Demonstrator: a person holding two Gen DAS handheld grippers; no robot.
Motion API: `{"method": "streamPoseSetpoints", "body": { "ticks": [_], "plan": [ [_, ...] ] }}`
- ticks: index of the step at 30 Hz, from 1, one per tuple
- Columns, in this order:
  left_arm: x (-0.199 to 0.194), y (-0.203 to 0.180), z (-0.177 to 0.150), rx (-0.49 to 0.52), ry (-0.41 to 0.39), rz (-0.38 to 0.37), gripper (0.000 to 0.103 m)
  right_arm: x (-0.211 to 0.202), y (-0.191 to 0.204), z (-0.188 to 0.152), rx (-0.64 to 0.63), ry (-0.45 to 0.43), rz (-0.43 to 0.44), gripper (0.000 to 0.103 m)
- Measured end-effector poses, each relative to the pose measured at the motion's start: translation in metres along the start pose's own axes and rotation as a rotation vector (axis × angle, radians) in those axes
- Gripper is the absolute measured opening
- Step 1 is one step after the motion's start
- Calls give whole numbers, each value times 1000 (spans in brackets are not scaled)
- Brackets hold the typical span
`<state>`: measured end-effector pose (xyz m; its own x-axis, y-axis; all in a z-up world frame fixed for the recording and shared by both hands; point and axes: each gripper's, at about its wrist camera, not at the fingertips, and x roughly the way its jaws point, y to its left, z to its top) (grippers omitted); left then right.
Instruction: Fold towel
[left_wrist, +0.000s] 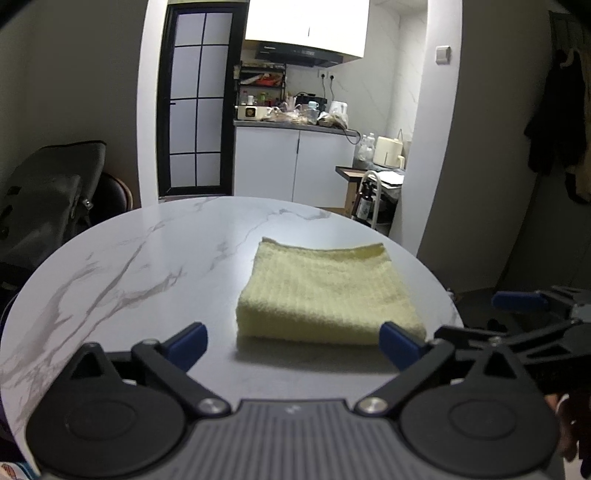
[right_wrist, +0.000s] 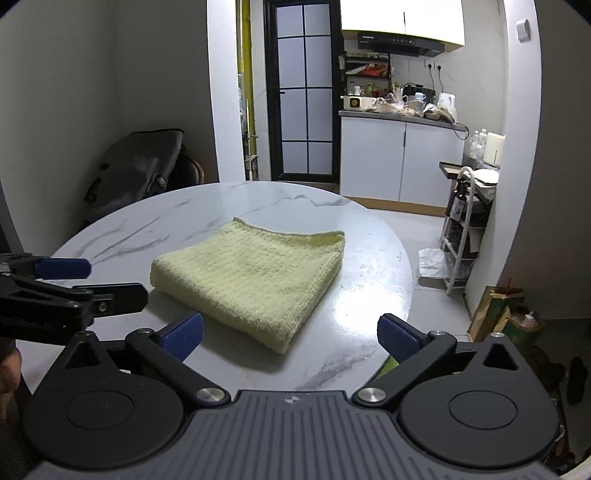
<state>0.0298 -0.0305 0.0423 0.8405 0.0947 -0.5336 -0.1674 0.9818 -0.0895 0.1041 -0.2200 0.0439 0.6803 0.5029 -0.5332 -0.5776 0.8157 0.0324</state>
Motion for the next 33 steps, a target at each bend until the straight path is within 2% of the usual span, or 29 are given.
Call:
{"method": "streamPoseSetpoints", "body": {
  "ticks": [6,19,22,27,33],
  "plan": [
    [-17,-4,-7,19,-16,-31,103,-15,6,-6,2,-10,-3,103],
    [-20,-6,-37,43,6,-30,103,-22,8,-32,11,-12,14,103],
    [-17,-4,-43,25,12,-31,103,-24,7,-37,23,-33,17,103],
    [-19,2,-53,-40,32,-35,103,-25,9,-46,1,0,26,103],
    [-20,-1,-59,-11,44,-19,103,-25,8,-55,19,-8,41,103]
  ]
}}
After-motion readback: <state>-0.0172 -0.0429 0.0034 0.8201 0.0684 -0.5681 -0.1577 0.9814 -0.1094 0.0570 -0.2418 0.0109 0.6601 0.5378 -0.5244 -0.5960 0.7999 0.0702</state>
